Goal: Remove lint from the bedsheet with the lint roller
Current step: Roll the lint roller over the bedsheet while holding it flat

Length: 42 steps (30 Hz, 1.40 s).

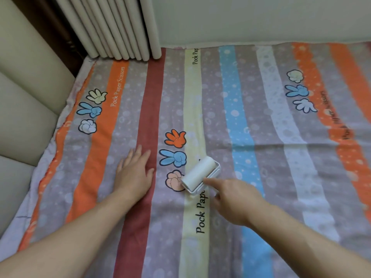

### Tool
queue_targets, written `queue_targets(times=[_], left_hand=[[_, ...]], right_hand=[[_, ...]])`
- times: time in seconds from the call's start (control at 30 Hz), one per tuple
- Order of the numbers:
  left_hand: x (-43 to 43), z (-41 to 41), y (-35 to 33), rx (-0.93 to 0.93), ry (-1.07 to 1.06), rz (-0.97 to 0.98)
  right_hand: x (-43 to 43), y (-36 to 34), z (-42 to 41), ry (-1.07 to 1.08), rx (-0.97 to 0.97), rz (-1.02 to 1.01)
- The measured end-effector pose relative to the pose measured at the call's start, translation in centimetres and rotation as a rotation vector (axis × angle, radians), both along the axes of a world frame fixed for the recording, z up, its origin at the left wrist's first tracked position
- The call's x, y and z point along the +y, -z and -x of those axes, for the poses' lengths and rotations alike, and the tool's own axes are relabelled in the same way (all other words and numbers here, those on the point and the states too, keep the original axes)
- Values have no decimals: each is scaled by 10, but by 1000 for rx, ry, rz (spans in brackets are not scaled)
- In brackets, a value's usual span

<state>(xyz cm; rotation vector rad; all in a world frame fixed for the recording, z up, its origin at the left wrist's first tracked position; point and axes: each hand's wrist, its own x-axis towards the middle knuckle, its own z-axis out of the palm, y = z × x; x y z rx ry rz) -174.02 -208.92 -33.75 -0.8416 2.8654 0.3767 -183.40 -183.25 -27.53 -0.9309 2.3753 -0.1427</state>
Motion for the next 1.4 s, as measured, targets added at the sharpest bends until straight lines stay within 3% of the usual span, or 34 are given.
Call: queue_targets(times=[0.3, 0.5, 0.57, 0.7, 0.8, 1.0, 1.4], left_hand=[[54, 13, 0, -117, -44, -167], [33, 20, 4, -152, 20, -95], [21, 22, 7, -165, -8, -79], [5, 27, 12, -190, -16, -70], [0, 34, 14, -174, -42, -119], [-6, 35, 19, -205, -31, -190], [-9, 43, 20, -276, -37, -260]], right_hand=[[61, -20, -4, 3, -129, -35], [59, -70, 32, 26, -291, -128], [47, -84, 45, 42, -307, -65], [-2, -80, 62, 202, -212, 193], [-66, -51, 76, 197, -45, 209], [-170, 1, 100, 183, 65, 178], [-136, 0, 99, 160, -8, -6]])
